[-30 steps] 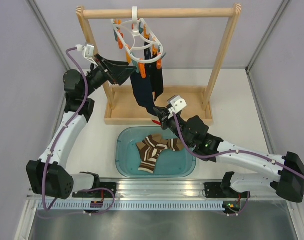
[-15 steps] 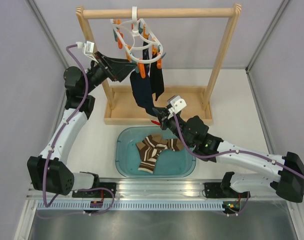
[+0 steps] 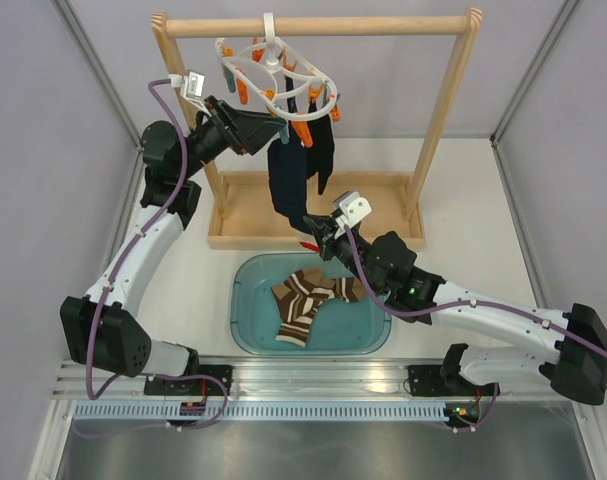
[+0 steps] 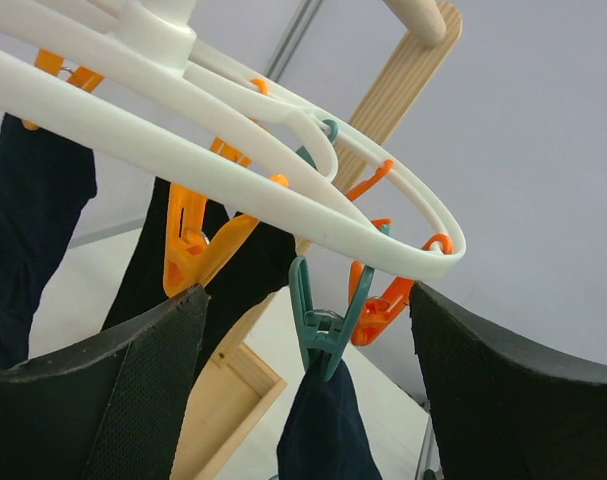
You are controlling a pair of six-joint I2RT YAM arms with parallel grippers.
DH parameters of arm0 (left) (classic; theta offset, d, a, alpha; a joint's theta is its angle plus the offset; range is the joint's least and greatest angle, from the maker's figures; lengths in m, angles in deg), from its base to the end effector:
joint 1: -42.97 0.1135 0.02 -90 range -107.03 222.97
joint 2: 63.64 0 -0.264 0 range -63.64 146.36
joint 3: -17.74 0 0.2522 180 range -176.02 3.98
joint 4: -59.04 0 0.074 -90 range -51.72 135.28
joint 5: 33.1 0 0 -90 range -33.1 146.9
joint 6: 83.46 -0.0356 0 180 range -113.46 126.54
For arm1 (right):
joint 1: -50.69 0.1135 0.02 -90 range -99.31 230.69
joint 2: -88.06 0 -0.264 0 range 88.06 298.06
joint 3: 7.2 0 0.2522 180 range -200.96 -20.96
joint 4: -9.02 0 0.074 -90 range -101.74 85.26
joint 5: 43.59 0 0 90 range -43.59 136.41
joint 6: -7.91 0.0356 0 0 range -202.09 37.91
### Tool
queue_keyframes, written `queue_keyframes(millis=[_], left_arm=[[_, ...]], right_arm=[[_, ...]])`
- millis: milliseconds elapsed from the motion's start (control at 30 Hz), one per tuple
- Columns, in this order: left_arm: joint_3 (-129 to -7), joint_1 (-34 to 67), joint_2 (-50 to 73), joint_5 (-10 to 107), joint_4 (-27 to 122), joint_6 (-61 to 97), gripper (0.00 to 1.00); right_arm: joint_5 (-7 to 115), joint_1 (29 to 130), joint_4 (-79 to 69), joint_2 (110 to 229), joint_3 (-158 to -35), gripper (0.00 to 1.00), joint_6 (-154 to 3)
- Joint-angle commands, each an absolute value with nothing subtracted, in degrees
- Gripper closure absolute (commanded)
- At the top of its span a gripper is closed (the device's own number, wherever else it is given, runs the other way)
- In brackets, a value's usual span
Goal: Remove the socks clipped to the hanger
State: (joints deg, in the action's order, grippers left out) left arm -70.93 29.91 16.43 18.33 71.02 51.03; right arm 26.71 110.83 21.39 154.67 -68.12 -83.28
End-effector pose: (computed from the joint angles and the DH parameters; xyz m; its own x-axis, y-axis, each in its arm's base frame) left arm 0.3059 -0.0937 0.4471 -0.2780 -0.4980 -0.8214 0.7716 0.3936 -0.4997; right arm 0.1463 0.2307 0.3433 0.0714 0.0851 -0.9938 -0.6484 0.7610 0.0186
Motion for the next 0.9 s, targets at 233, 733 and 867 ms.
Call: queue_keyframes(millis=[233,733,867], left_arm=[[-71.7,26.4,13.8,21.7,68.2,45.3,0.22],[-74.0,25.7,15.4,23.3,67.1,45.4,0.35],[-73.8,25.7,15.6,23.4,67.5,46.0,0.49]], right_arm=[[27.0,110.6,24.1,154.3,-67.5,0.99,-82.4],[27.8,110.7,23.9,153.7,-67.5,0.99,-82.3],[27.9,110.6,23.7,153.6,-67.5,0.99,-82.3]])
